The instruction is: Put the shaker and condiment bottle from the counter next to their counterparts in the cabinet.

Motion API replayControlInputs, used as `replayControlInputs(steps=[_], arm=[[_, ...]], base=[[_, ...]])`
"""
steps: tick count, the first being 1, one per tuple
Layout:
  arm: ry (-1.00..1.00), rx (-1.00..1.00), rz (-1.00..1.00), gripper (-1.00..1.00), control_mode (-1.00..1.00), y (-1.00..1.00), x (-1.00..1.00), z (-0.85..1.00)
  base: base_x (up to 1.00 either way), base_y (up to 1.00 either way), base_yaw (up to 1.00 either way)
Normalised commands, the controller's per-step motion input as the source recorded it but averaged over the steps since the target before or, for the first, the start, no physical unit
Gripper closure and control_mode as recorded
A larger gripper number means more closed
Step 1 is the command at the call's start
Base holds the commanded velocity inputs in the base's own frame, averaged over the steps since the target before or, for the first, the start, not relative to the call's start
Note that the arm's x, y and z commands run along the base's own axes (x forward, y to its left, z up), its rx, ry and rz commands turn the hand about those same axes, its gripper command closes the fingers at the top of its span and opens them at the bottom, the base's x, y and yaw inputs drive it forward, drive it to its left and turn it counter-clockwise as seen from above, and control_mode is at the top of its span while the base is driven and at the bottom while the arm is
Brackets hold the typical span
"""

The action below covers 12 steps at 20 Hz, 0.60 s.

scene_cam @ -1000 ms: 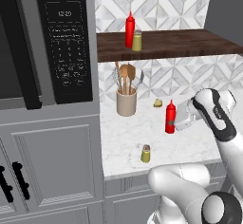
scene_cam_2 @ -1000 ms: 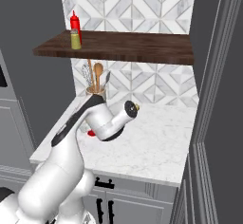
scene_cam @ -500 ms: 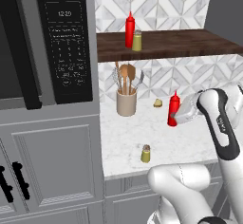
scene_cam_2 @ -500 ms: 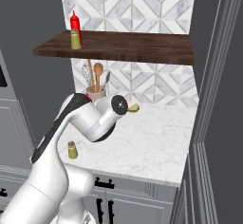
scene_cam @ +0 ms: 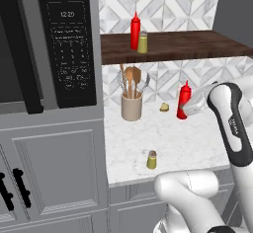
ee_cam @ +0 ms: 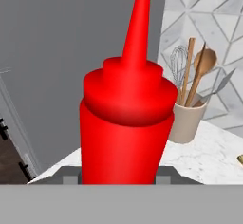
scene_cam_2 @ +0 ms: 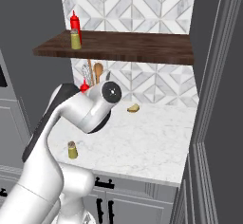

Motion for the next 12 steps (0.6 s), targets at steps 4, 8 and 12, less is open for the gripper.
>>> replayControlInputs(steps=[4, 8, 12], arm=[[0.00, -0.01, -0.02, 1.00, -1.00, -0.19, 0.00, 0.58], [-0.01, 0.00, 0.00, 1.00, -1.00, -0.08, 0.00, 0.61], [-0.01, 0.00, 0.00, 1.00, -1.00, -0.03, 0.00, 0.64]], base=[[0.00, 0.00, 0.00], [0.00, 0.00, 0.00], [0.00, 0.00, 0.00]])
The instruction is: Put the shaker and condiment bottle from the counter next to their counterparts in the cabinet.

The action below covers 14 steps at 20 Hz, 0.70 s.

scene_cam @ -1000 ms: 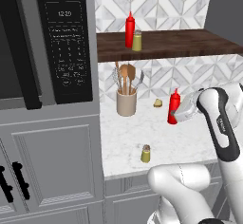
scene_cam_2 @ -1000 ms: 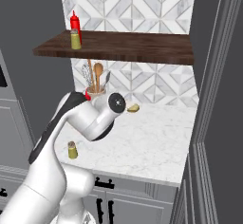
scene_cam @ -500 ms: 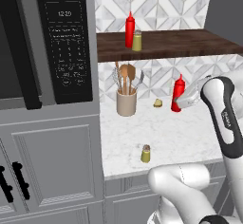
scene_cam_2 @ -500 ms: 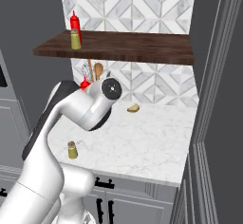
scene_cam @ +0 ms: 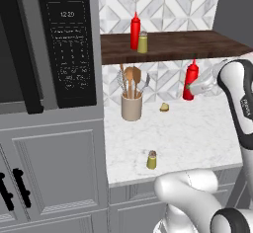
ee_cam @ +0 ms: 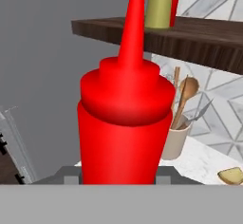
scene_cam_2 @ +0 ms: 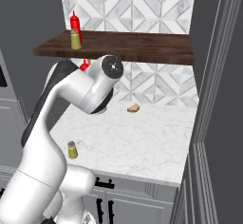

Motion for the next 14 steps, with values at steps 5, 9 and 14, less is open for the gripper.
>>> replayControlInputs(steps=[5, 9, 14], arm=[[0.00, 0.00, -0.01, 1.00, -1.00, -0.05, 0.00, 0.62], [0.00, 0.00, 0.00, 1.00, -1.00, -0.01, 0.05, 0.56], [0.00, 0.00, 0.00, 1.00, -1.00, 0.00, 0.25, 0.43]], base=[[0.00, 0.00, 0.00], [0.00, 0.00, 0.00], [0.00, 0.00, 0.00]])
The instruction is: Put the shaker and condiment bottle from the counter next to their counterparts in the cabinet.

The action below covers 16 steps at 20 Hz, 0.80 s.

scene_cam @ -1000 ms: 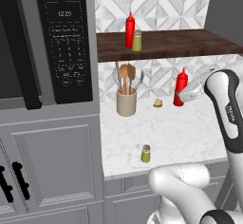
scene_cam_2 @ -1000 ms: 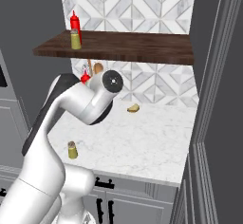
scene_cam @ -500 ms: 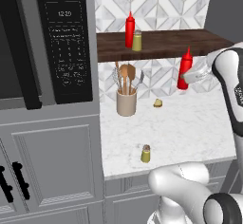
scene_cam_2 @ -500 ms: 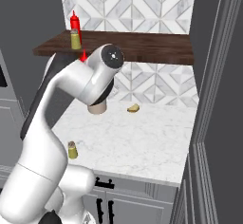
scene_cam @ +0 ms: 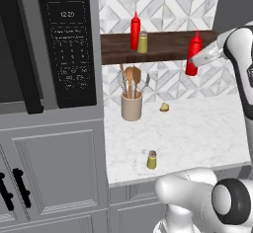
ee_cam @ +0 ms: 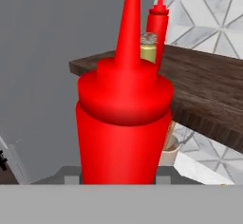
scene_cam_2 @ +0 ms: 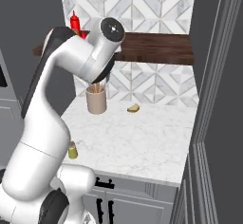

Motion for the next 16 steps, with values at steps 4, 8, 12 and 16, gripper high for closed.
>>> replayControlInputs(steps=[4, 8, 12, 16], arm=[[0.00, 0.00, 0.00, 1.00, -1.00, 0.00, 0.56, 0.19], [-0.01, 0.00, 0.00, 1.00, -1.00, 0.00, 0.70, 0.14], [-0.07, 0.00, 0.00, 1.00, -1.00, 0.00, 0.51, 0.28], [-0.05, 0.01, 0.00, 1.00, -1.00, 0.00, 0.39, 0.23]], base=[[0.00, 0.00, 0.00], [0.00, 0.00, 0.00], [0.00, 0.00, 0.00], [0.00, 0.00, 0.00]])
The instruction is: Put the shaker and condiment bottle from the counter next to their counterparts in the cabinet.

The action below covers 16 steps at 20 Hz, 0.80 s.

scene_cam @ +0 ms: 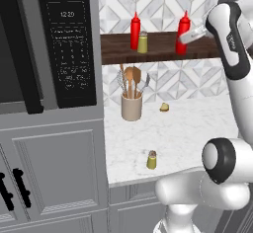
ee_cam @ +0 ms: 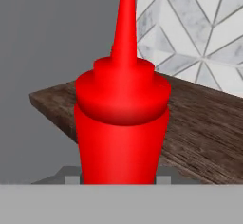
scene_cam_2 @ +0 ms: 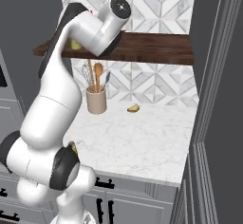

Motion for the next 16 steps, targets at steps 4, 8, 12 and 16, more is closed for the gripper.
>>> replayControlInputs(steps=[4, 8, 12, 16], arm=[[-0.01, 0.04, 0.00, 1.00, -1.00, 0.00, 0.40, 0.00], [0.00, 0.03, 0.00, 1.00, -1.00, 0.00, 0.43, 0.00], [-0.01, 0.02, 0.00, 1.00, -1.00, 0.03, 0.40, 0.00], [-0.04, 0.02, 0.00, 1.00, -1.00, 0.09, 0.51, 0.00]], base=[[0.00, 0.00, 0.00], [0.00, 0.00, 0.00], [0.00, 0.00, 0.00], [0.00, 0.00, 0.00]])
